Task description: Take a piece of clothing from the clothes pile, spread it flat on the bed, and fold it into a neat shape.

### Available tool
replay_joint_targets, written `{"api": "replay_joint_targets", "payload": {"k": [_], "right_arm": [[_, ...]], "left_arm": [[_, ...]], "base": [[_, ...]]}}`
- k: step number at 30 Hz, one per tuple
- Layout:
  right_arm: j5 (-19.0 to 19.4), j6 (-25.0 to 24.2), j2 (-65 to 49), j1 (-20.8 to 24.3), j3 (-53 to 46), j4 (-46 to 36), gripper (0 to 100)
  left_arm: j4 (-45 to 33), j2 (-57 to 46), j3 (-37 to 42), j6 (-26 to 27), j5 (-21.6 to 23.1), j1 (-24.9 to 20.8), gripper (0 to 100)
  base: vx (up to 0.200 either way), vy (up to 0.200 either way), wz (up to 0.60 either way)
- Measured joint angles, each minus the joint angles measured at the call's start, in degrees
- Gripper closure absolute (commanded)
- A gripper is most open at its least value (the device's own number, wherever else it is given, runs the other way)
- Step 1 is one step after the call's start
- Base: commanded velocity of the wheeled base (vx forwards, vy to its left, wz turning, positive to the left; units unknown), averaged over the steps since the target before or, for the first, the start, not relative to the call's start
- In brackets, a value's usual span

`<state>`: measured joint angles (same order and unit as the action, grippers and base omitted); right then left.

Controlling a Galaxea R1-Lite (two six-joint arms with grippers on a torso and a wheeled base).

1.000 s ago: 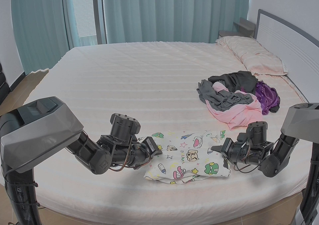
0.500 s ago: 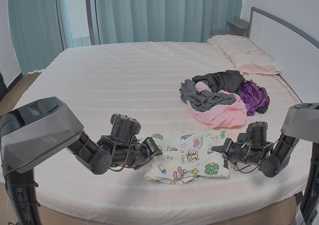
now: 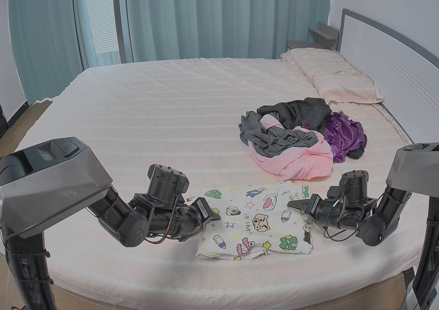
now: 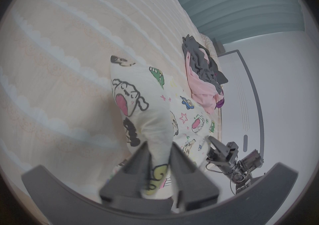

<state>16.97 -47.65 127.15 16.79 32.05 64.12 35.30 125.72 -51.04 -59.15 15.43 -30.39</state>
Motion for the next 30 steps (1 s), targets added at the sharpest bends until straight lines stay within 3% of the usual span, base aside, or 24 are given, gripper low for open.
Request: {"api": "replay_joint_targets", "payload": {"k": [6,14,20,21,30], "right_arm": [[0.13,7.94,-0.30,-0.83,-3.22,-0.22,0],[2.88,18.37,-2.86,-2.90,-9.23,-2.18,0],[5.06,19.99,-2.62,-1.55,-11.24,-2.84,0],[5.34,20.02,-2.49,-1.35,-11.39,-2.82,100],[6.57,21.54,-2.86,-0.89,-13.67,-4.56,100]], "left_arm": [[-0.82,-2.23,3.69,2.93,0.06,-0.17,0],[-10.22,-6.77,4.07,6.66,-0.52,0.62,0],[-10.92,-8.44,2.84,6.77,-0.66,1.29,0],[-11.00,-8.52,2.71,6.73,-0.68,1.37,0],[-10.73,-8.94,1.07,3.15,-2.30,1.60,0]], "base": [[0.000,0.000,0.00],[0.000,0.000,0.00],[0.000,0.000,0.00],[0.000,0.000,0.00],[0.000,0.000,0.00]]}}
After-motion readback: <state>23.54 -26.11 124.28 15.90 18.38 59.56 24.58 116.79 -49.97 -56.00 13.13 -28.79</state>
